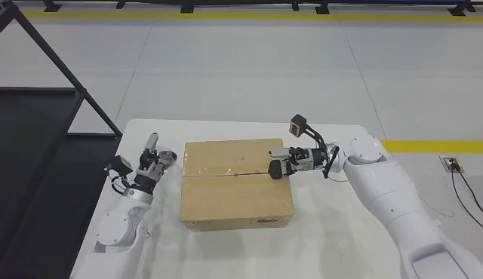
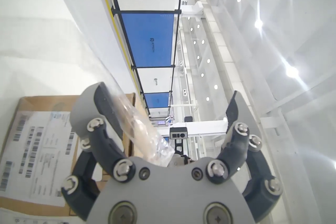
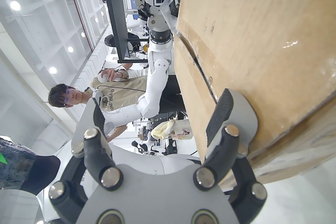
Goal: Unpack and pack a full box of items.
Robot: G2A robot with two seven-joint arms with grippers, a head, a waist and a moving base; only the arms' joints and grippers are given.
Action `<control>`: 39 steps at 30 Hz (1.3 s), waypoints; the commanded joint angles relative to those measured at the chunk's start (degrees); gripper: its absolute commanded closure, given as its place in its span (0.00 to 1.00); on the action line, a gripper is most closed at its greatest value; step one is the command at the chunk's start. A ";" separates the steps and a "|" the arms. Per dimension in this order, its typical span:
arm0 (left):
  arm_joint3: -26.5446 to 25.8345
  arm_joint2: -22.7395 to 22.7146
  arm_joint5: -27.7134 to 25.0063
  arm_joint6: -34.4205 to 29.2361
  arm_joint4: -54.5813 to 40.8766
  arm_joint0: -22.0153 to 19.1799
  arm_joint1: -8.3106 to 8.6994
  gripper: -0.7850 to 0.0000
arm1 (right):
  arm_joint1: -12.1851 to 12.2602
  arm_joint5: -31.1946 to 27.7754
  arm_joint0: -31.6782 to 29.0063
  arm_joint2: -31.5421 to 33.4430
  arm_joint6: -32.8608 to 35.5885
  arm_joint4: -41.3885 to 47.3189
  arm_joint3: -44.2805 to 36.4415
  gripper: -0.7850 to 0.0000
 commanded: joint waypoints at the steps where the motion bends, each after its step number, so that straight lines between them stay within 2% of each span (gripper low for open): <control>1: -0.62 -0.51 -0.49 1.98 -1.16 0.37 -0.13 0.00 | 0.02 0.03 0.00 0.01 0.03 0.00 -0.03 0.00; 8: -3.77 -2.65 -3.03 6.23 -5.29 2.80 -0.48 0.00 | 0.08 0.00 0.10 0.00 0.00 -0.13 -0.19 0.00; 13: -7.94 -6.23 -6.62 9.53 -6.38 7.78 -0.43 0.00 | 0.04 0.15 0.26 -0.10 0.14 -0.15 -0.10 0.00; 18: -10.79 -10.80 -6.73 10.24 -8.25 12.36 -0.16 0.00 | -0.14 0.29 0.75 -0.34 0.29 -0.21 0.11 0.00; 22: -10.73 -12.24 -2.82 8.13 -10.07 13.74 0.03 0.00 | -0.46 0.53 1.32 -0.79 0.53 -0.40 0.20 0.00; 25: -9.35 -11.10 0.37 7.60 -8.72 14.37 0.00 0.00 | -0.71 0.58 1.66 -1.09 0.58 -0.42 0.36 0.00; 32: -6.71 -11.17 2.56 9.34 -9.17 16.51 -0.23 0.00 | -0.91 0.47 2.06 -1.33 0.47 -0.51 1.04 0.00; 39: -6.33 -7.58 6.27 2.46 -6.78 16.90 -0.24 0.00 | -1.12 0.59 2.42 -1.59 0.59 -0.51 0.87 0.00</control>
